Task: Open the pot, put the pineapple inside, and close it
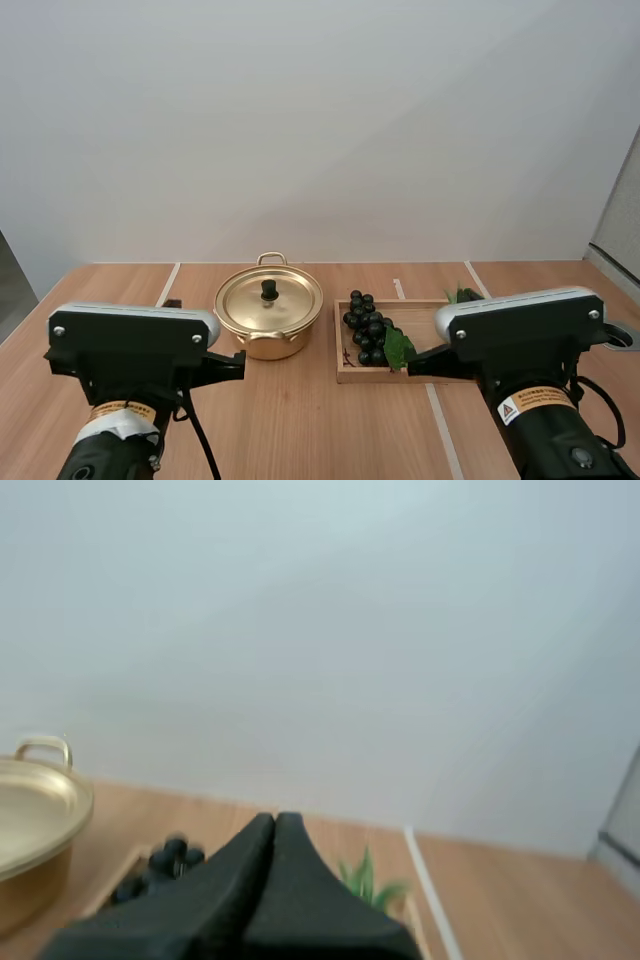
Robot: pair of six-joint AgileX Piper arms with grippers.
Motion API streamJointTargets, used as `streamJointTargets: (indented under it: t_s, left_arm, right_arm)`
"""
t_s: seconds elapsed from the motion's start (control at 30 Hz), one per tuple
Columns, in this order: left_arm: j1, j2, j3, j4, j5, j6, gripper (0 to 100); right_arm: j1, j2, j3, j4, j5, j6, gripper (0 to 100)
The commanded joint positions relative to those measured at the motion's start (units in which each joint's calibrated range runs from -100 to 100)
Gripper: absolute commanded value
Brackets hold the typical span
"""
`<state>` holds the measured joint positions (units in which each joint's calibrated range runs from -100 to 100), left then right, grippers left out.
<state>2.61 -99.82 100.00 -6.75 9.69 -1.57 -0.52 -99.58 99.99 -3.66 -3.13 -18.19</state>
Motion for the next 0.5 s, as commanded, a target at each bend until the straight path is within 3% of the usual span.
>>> streamJointTargets:
  t_s: [0.0, 0.2, 0.3, 0.47]
  left_arm:
    - [-0.77, -0.2, 0.0, 0.0, -9.7, 0.2, 0]
    - [-1.34, -0.2, 0.0, 0.5, -28.1, 0.2, 0]
    - [-1.34, -0.2, 0.0, 0.5, -37.7, 0.2, 0]
    - [-1.34, -0.2, -1.8, 0.3, -38.3, -0.2, 0]
  right_arm:
    - [-0.7, -0.4, 0.0, -0.5, -17.1, 0.0, 0]
    - [-1.8, -0.4, 0.0, -0.4, -40.6, -0.1, 0]
    - [-1.9, -0.4, 0.0, 2.1, -46.4, -0.1, 0]
    - [-1.9, -0.4, 0.0, 7.4, -52.9, -2.6, 0]
